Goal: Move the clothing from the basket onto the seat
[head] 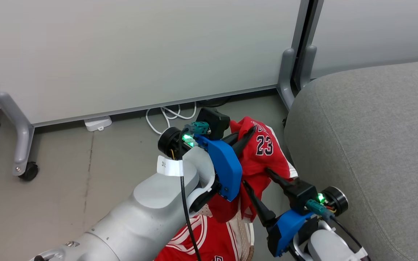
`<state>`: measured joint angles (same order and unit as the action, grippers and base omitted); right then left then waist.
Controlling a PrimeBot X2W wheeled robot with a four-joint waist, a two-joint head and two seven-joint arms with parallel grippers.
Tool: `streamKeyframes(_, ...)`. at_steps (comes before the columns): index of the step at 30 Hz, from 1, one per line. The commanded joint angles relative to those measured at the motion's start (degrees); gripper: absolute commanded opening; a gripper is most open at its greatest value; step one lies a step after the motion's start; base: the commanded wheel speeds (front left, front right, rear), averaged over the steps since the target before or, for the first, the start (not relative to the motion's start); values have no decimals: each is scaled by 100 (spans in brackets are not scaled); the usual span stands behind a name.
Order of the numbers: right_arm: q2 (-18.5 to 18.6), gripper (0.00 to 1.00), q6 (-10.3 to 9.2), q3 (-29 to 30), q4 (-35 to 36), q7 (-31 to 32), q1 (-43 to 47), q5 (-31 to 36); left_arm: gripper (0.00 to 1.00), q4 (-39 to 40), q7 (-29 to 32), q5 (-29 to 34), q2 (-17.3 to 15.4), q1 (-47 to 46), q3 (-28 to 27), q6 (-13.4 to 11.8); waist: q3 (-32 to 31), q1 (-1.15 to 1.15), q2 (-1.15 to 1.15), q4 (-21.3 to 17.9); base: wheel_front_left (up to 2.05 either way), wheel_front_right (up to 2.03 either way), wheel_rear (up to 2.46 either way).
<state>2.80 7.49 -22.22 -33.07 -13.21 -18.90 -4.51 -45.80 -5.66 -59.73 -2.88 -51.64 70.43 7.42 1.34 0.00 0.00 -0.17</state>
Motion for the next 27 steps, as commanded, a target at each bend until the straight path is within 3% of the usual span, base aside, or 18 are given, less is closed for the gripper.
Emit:
streamKeyframes(1, 16, 100, 1, 5, -99, -51, -166, 19, 0, 17, -36, -42, -2, -82, 19, 8, 19, 0, 0, 23, 0, 0, 0)
streamKeyframes(14, 15, 100, 1, 157, -659, -182, -703, 25, 0, 70, -31, -168, 0, -147, 155, 7, 97, 0, 0, 86, 0, 0, 0)
streamKeyframes(27, 15, 100, 1, -98, -1177, -201, -1113, -329, 0, 258, 11, -262, 0, -154, 239, -1, 47, 0, 0, 172, 0, 0, 0)
